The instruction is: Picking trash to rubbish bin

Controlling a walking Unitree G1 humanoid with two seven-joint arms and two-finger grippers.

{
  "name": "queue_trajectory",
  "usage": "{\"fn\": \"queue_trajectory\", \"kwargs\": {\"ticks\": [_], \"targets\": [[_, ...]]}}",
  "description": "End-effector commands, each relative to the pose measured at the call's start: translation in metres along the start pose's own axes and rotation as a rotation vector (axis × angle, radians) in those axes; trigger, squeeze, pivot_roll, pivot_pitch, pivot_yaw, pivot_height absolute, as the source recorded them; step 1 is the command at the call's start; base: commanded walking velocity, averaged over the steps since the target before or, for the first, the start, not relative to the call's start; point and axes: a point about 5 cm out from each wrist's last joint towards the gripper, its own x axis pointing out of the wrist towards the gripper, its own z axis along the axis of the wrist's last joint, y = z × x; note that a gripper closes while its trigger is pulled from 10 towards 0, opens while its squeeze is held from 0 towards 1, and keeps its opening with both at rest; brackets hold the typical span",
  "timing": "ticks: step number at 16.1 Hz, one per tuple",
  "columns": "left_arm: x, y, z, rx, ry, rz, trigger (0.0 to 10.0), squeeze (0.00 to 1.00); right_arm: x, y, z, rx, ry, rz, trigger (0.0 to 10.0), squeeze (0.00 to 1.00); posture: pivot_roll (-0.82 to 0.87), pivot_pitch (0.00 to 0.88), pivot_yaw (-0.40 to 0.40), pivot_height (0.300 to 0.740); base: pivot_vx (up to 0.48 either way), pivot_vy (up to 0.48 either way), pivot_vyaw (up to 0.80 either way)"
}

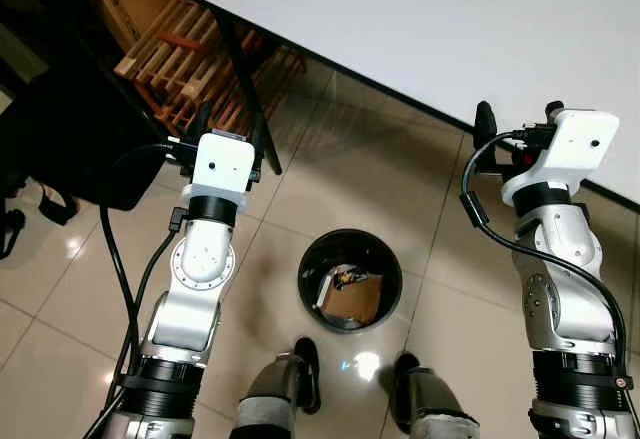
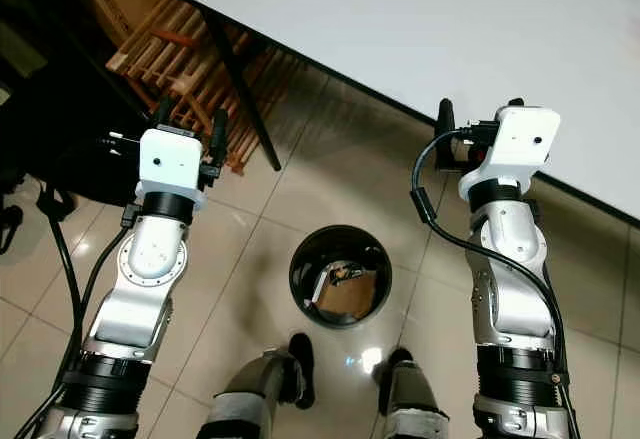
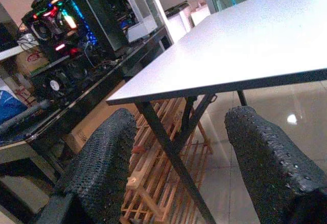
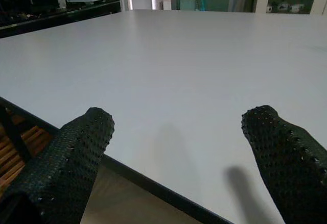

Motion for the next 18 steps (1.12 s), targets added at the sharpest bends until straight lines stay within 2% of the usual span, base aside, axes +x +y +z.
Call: {"fn": "queue_trajectory", "kwargs": {"ticks": [1,6,12,17,18], "targets": [[-0.004,-0.004,-0.004,0.013,0.008,-0.009,10.0,0.0,-0.002,-0.003,-0.002,-0.002,0.009,-0.002,10.0,0.0,0.06,0.263,0.081,0.74,0.0,0.0,0.0],[-0.007,-0.014,-0.008,-0.014,0.034,-0.034,10.0,0.0,-0.001,-0.007,-0.005,-0.013,0.027,0.008,10.0,0.0,0.05,0.28,0.06,0.74,0.0,0.0,0.0],[-0.007,-0.015,-0.014,-0.024,0.067,-0.034,10.0,0.0,-0.001,-0.003,-0.01,-0.001,0.049,0.01,10.0,0.0,0.06,0.282,0.072,0.74,0.0,0.0,0.0],[-0.007,-0.014,-0.017,-0.024,0.085,-0.021,10.0,0.0,-0.001,0.0,-0.012,0.011,0.063,0.026,10.0,0.0,0.06,0.29,0.072,0.74,0.0,-0.376,0.0],[-0.007,-0.014,-0.017,-0.024,0.086,-0.021,10.0,0.0,0.0,0.0,-0.012,0.011,0.068,0.03,10.0,0.0,0.06,0.29,0.072,0.74,0.0,-0.382,-0.78]]}}
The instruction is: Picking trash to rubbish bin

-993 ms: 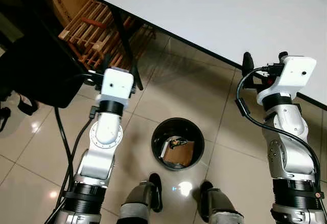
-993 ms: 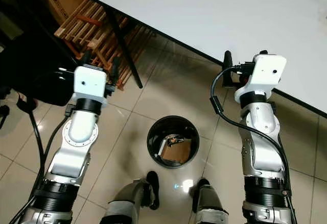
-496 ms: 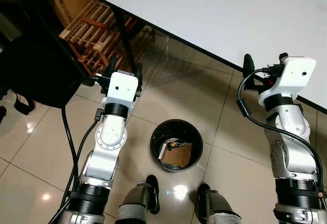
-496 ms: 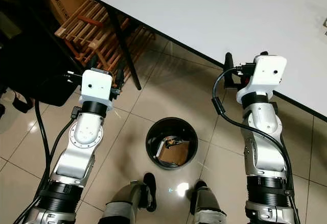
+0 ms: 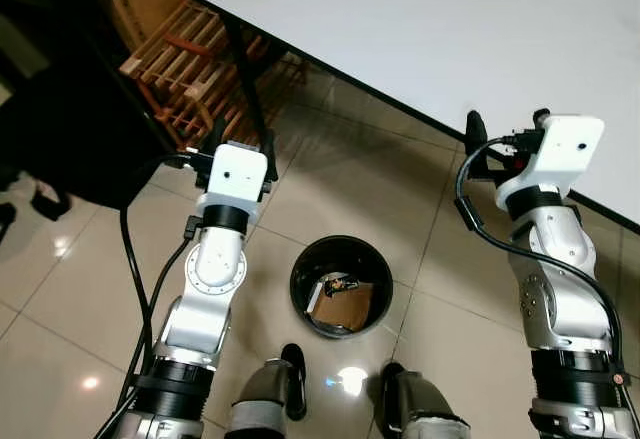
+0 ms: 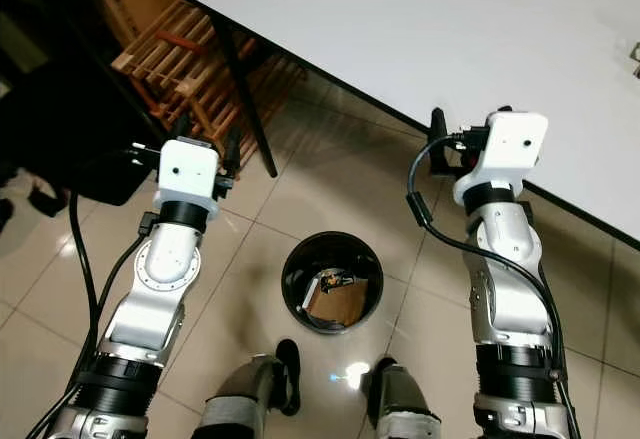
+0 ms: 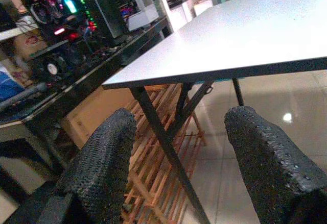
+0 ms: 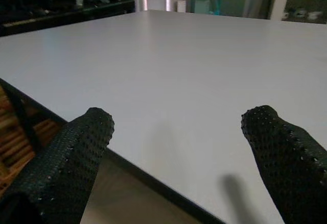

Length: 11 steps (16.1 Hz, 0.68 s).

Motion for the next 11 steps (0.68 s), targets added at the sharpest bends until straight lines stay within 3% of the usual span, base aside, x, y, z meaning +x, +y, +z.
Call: {"fn": "queue_trajectory", "kwargs": {"ticks": [1,2,11], "targets": [[-0.0029,-0.0025,-0.0039,-0.007,0.022,0.002,10.0,0.0,-0.0026,-0.0044,-0.0056,0.009,0.034,-0.012,10.0,0.0,0.06,0.29,0.071,0.74,0.0,-0.379,-0.8],[-0.0028,-0.0024,-0.004,-0.008,0.022,0.003,10.0,0.0,-0.0026,-0.0043,-0.0057,0.009,0.035,-0.012,10.0,0.0,0.06,0.29,0.071,0.74,0.0,-0.379,-0.8],[-0.0005,-0.0018,-0.0011,-0.009,0.008,0.004,10.0,0.0,-0.003,-0.0006,-0.0068,0.014,0.04,-0.001,10.0,0.0,0.06,0.298,0.075,0.74,0.0,-0.373,0.0]]}}
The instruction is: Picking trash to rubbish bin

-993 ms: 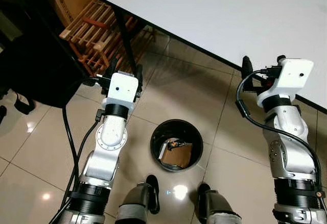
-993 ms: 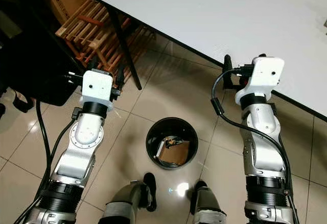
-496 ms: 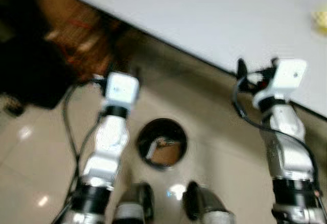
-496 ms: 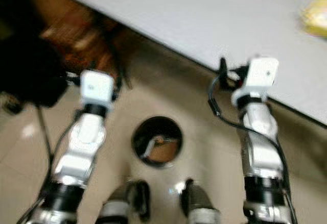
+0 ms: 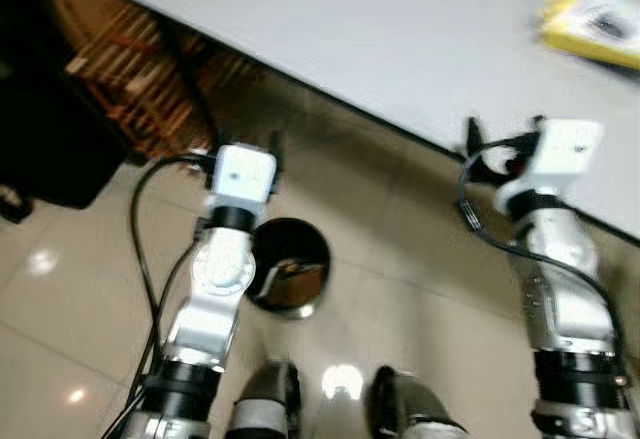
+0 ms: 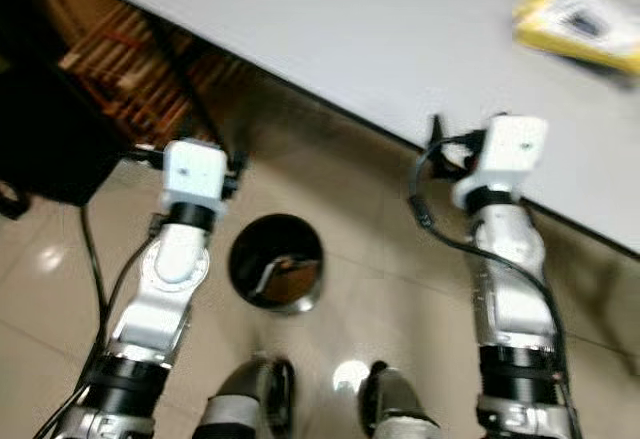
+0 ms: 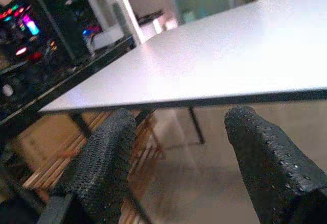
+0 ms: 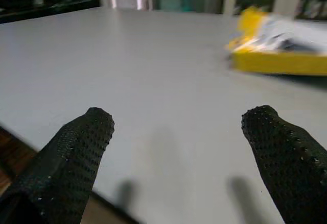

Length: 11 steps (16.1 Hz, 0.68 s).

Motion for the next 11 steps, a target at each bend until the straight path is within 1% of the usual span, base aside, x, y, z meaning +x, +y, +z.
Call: {"fn": "queue_trajectory", "kwargs": {"ticks": [1,3,5,8,11], "targets": [[-0.0015,0.0066,-0.005,0.01,0.022,0.022,10.0,0.0,-0.0023,0.0049,-0.0036,0.023,0.015,0.014,10.0,0.0,0.05,0.295,0.077,0.74,0.0,-0.375,-0.8],[-0.0011,0.0048,-0.0043,0.006,0.018,0.017,10.0,0.0,-0.0027,0.0052,-0.0033,0.02,0.012,0.015,10.0,0.0,0.05,0.292,0.077,0.74,0.0,-0.369,0.0],[-0.0008,0.0036,-0.0036,0.004,0.015,0.016,10.0,0.0,-0.0032,0.005,-0.0038,0.024,0.015,0.016,10.0,0.0,0.05,0.288,0.077,0.74,0.0,-0.368,-0.8],[0.0,0.0041,-0.0025,0.004,0.008,0.013,10.0,0.0,-0.003,0.0061,-0.0036,0.027,0.013,0.017,10.0,0.0,0.05,0.289,0.077,0.74,0.0,-0.351,0.0],[0.0009,0.0053,-0.0015,0.005,0.003,0.013,10.0,0.0,-0.003,0.008,-0.0034,0.027,0.009,0.02,10.0,0.0,0.05,0.286,0.079,0.74,0.0,-0.345,-0.78]]}}
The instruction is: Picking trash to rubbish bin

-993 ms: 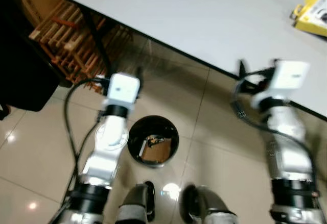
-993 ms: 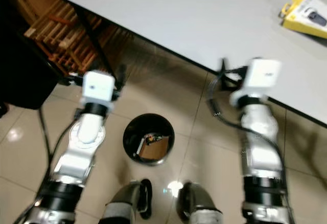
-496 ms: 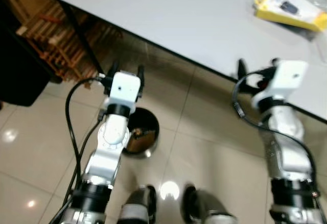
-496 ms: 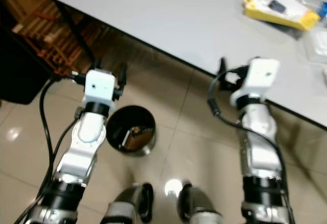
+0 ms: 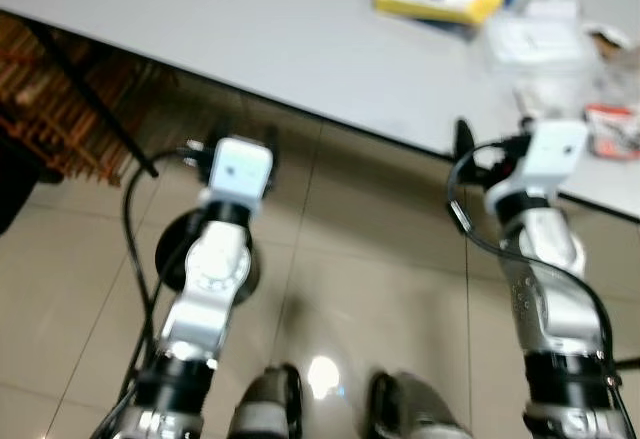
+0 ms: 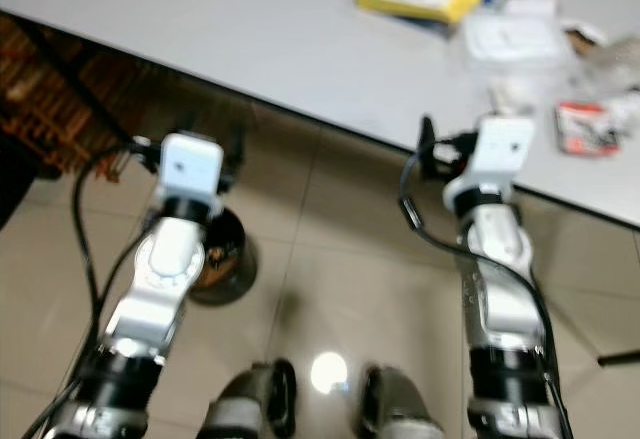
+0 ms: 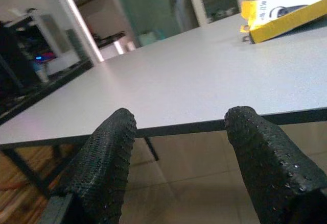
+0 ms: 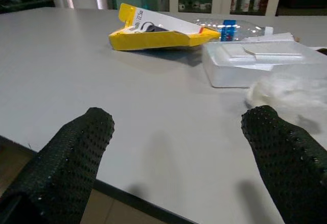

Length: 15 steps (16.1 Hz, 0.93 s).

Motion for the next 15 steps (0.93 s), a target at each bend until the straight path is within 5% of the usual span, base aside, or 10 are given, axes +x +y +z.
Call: {"fn": "queue_trajectory", "kwargs": {"ticks": [1,7,15], "targets": [[-0.0025,-0.0051,-0.0003,-0.012,0.006,-0.013,10.0,0.0,-0.0033,-0.0064,-0.0006,0.005,0.001,-0.019,10.0,0.0,0.05,0.286,0.079,0.74,0.0,-0.345,-0.75],[-0.0021,-0.0062,0.0005,-0.013,-0.002,-0.024,10.0,0.0,-0.0055,-0.0068,-0.0009,0.005,-0.005,-0.026,10.0,0.0,0.05,0.275,0.087,0.74,0.0,-0.316,0.0],[-0.0038,-0.0142,0.0013,-0.055,-0.004,-0.079,10.0,0.0,-0.006,-0.0059,-0.0026,0.004,0.004,-0.026,10.0,0.0,0.05,0.283,0.09,0.74,0.0,0.0,0.0]]}}
